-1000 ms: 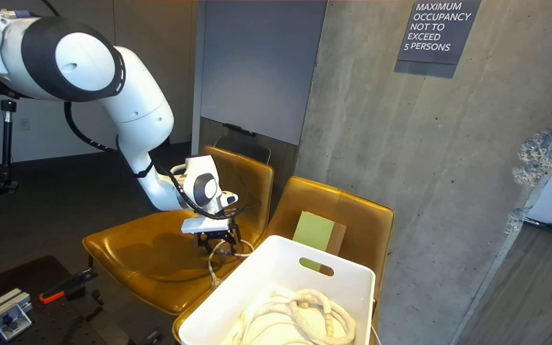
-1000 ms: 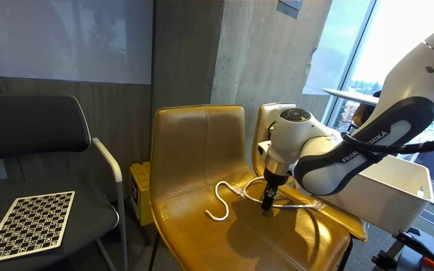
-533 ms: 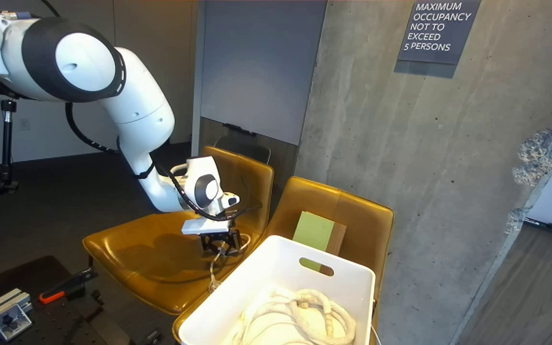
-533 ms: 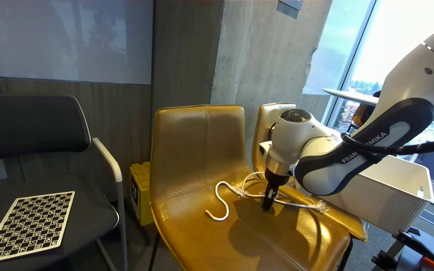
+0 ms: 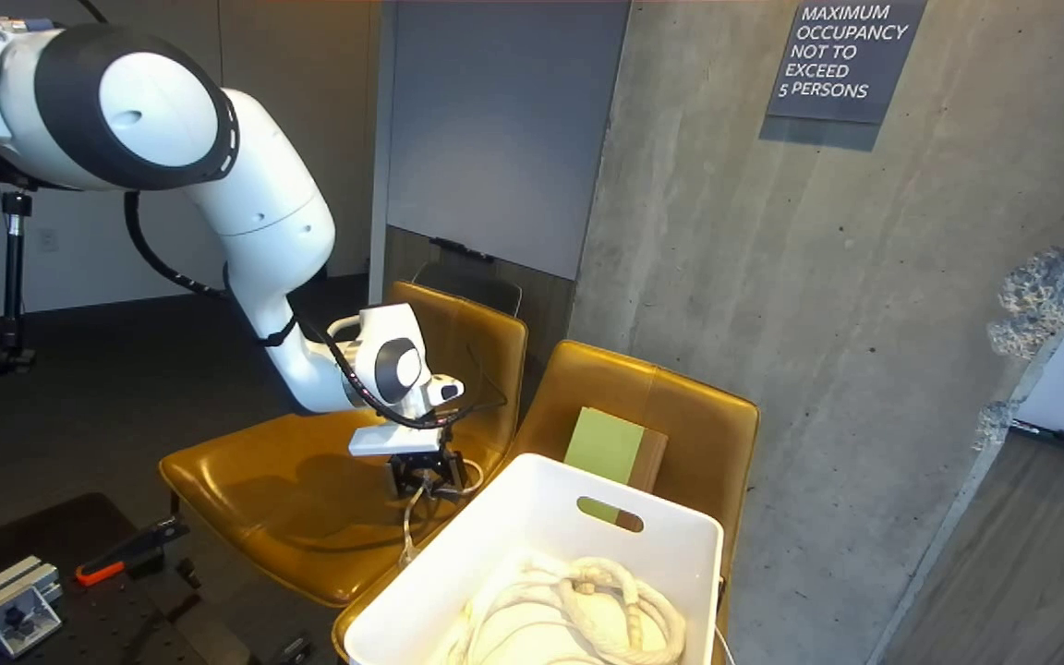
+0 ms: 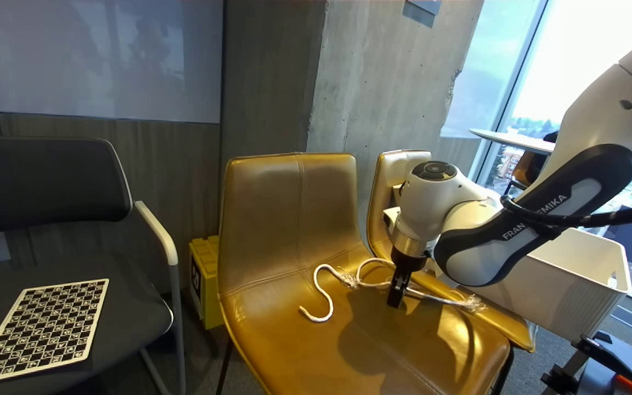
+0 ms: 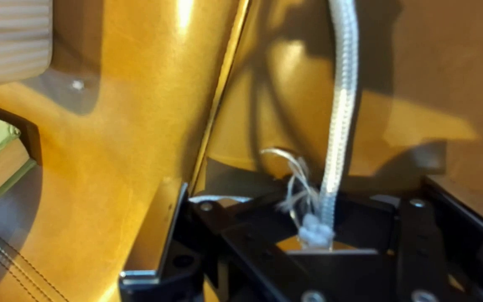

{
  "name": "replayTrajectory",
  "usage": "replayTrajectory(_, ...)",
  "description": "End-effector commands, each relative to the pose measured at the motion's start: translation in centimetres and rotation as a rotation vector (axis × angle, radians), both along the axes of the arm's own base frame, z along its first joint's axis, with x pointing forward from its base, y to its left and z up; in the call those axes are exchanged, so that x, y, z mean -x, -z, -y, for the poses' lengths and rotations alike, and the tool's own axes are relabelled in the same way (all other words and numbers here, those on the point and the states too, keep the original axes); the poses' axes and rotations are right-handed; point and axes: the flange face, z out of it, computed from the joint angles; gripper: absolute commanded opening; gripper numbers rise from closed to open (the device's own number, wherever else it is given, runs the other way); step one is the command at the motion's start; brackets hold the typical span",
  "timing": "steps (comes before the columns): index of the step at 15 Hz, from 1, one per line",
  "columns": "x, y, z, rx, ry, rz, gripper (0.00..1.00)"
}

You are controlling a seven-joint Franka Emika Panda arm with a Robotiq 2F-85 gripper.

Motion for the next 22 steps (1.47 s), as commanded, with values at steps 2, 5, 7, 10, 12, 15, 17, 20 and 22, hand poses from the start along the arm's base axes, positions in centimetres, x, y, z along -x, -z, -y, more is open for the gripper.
replayTrajectory(2, 1.0, -5.5, 1.0, 0.030, 0.024, 0.030, 0.00)
replayTrajectory(5, 0.4, -11.1, 2.3, 0.041, 0.040, 0.086, 0.00)
replayTrajectory(7, -0.3, -15.7, 3.2, 0.045, 0.057, 0.133, 0.00)
replayTrajectory(10, -1.2, -22.5, 4.4, 0.050, 0.085, 0.189, 0.00)
replayTrajectory(12, -1.6, -26.8, 5.6, 0.051, 0.114, 0.220, 0.00)
replayTrajectory(15, -2.2, -32.0, 8.8, 0.058, 0.172, 0.259, 0.00)
replayTrajectory(17, -2.2, -33.5, 11.8, 0.072, 0.213, 0.264, 0.00)
replayTrajectory(20, -1.3, -33.0, 17.6, 0.094, 0.275, 0.226, 0.00)
replayTrajectory(22, -0.2, -31.8, 21.4, 0.107, 0.316, 0.193, 0.00)
